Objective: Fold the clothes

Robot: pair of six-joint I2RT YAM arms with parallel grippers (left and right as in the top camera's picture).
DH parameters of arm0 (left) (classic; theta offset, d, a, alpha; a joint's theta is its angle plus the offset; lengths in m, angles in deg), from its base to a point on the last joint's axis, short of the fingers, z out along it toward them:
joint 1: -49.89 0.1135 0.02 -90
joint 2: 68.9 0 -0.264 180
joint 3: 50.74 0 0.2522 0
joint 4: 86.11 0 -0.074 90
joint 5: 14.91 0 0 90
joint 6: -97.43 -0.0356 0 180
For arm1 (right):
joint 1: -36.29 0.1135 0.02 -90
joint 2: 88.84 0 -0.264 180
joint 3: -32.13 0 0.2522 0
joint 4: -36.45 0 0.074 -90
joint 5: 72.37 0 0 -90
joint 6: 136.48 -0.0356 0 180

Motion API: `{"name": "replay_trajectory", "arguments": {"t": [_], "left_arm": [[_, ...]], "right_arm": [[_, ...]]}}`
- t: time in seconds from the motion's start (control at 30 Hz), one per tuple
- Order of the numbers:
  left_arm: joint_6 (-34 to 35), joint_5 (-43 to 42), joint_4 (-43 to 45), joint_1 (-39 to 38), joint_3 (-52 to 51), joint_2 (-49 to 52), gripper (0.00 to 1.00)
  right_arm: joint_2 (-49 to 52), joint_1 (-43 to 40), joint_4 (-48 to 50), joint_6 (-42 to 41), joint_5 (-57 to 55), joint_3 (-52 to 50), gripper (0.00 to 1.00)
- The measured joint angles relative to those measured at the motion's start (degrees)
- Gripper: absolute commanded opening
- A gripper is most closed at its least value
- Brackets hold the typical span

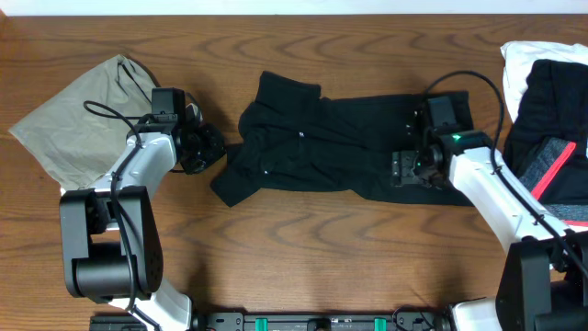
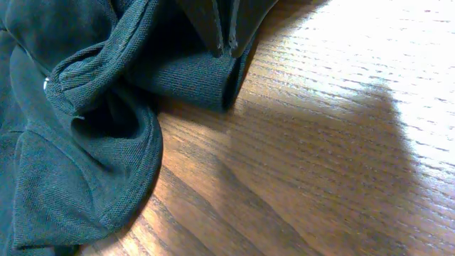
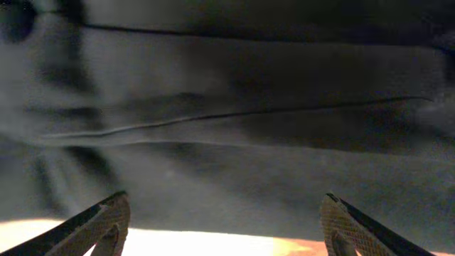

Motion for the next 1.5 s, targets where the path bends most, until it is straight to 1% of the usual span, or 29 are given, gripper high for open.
{"name": "replay_trajectory", "arguments": {"t": [0.07, 0.13, 0.17, 0.2, 0.43, 0.6, 0.77, 0.97, 1.17, 1.23, 1.27, 1.3, 1.33, 1.37, 1.5], "left_arm": [[0.0, 0.0, -0.2, 0.0, 0.0, 0.0, 0.07], [-0.3, 0.0, -0.8, 0.0, 0.0, 0.0, 0.36], [-0.3, 0.0, -1.0, 0.0, 0.0, 0.0, 0.44], [-0.3, 0.0, -1.3, 0.0, 0.0, 0.0, 0.47], [-0.2, 0.0, -1.2, -0.1, 0.0, 0.0, 0.52], [-0.2, 0.0, 1.0, -0.3, 0.0, 0.0, 0.52], [-0.2, -0.1, 3.3, -1.7, 0.0, 0.3, 0.52], [-0.2, -0.1, 3.9, -4.3, 0.0, 2.6, 0.52], [-0.2, -0.9, 3.9, -4.6, 0.9, 4.3, 0.52], [-0.2, -1.2, 3.8, -4.6, 1.3, 4.7, 0.51], [-0.2, -1.3, 3.7, -4.6, 1.5, 4.8, 0.48], [-0.1, -1.4, 3.7, -4.6, 1.6, 4.9, 0.38], [0.1, -1.4, 3.7, -4.6, 1.6, 5.0, 0.19], [0.2, -1.2, 3.8, -4.6, 1.6, 5.2, 0.06], [-0.2, -1.1, 3.8, -4.5, 1.6, 6.3, 0.06]], "right_arm": [[0.0, -1.5, 0.9, -0.1, 0.0, -0.2, 0.84], [0.0, -3.0, 1.6, -0.2, 0.0, -0.2, 0.83], [0.0, -3.6, 1.8, -0.2, 0.1, -0.2, 0.83], [0.0, -4.0, 1.9, -0.2, 0.1, -0.2, 0.84], [0.0, -4.4, 1.5, -0.2, 0.3, -0.2, 0.84], [0.0, -4.4, -0.4, -0.6, -0.2, -0.3, 0.83], [0.0, -5.2, 1.1, -2.3, -1.2, -1.5, 0.83], [0.0, -8.5, 2.2, -3.0, -1.8, -1.8, 0.82], [0.2, -8.8, 2.2, -3.1, -1.9, -2.6, 0.82], [0.5, -8.8, 2.6, -3.1, -1.9, -3.4, 0.82], [0.7, -8.8, 2.8, -3.1, -1.9, -3.9, 0.82], [0.8, -8.8, 3.0, -3.1, -1.9, -4.4, 0.82], [0.9, -8.8, 3.3, -3.1, -1.9, -5.0, 0.82], [1.1, -8.8, 3.5, -3.1, -1.9, -5.5, 0.82], [1.9, -8.8, 4.3, -3.1, -1.9, -7.4, 0.82]]}}
